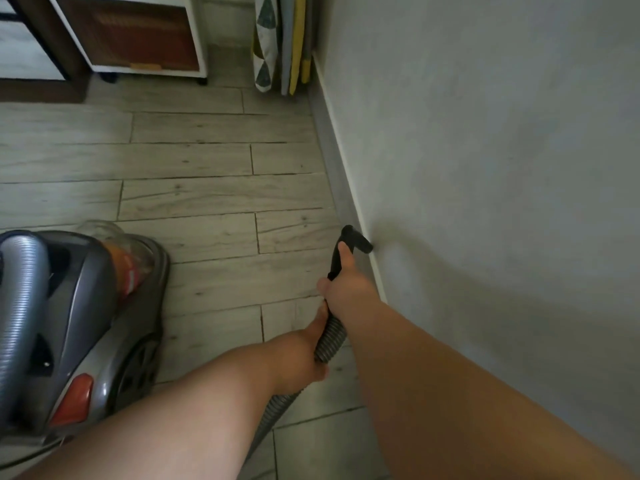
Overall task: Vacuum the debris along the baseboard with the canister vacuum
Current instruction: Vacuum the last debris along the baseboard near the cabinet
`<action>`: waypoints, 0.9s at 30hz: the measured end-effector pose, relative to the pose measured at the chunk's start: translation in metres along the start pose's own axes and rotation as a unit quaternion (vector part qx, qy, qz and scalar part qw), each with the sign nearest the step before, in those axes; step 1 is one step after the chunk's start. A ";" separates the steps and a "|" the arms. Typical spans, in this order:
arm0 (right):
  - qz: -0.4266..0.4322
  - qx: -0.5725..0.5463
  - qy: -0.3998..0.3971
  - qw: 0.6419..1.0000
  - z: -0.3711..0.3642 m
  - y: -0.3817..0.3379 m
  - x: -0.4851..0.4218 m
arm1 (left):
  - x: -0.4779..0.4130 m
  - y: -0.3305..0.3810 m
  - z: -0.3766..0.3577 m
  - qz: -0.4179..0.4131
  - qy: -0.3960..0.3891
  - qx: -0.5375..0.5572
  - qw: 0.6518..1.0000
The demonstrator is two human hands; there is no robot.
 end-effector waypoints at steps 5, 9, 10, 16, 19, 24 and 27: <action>-0.007 -0.004 0.015 1.000 -0.013 0.019 0.024 | 0.011 -0.009 -0.026 -0.014 -0.010 -0.026 1.000; -0.010 -0.028 0.026 0.999 -0.026 0.034 0.052 | 0.023 -0.022 -0.045 -0.026 -0.015 -0.059 0.998; -0.012 -0.032 0.029 0.999 -0.029 0.037 0.059 | 0.025 -0.025 -0.049 -0.028 -0.016 -0.068 0.997; -0.038 -0.059 0.038 0.997 -0.040 0.049 0.089 | 0.041 -0.033 -0.073 -0.047 -0.027 -0.095 0.994; -0.043 -0.067 0.038 0.996 -0.043 0.063 0.107 | 0.047 -0.032 -0.090 -0.060 -0.034 -0.101 0.993; -0.059 -0.062 0.031 0.996 -0.056 0.082 0.127 | 0.055 -0.041 -0.118 -0.063 -0.044 -0.114 0.990; -0.068 -0.051 0.026 0.996 -0.067 0.092 0.141 | 0.063 -0.046 -0.134 -0.061 -0.050 -0.122 0.989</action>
Point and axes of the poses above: each hand's wrist, its own x-axis away from the middle knuckle, its own z-axis out of the back of the hand, y = z × x, the point moved 1 cm from there along -x, towards the middle knuckle, and after that the axes turned 10 degrees about z, right-handed, at the moved point
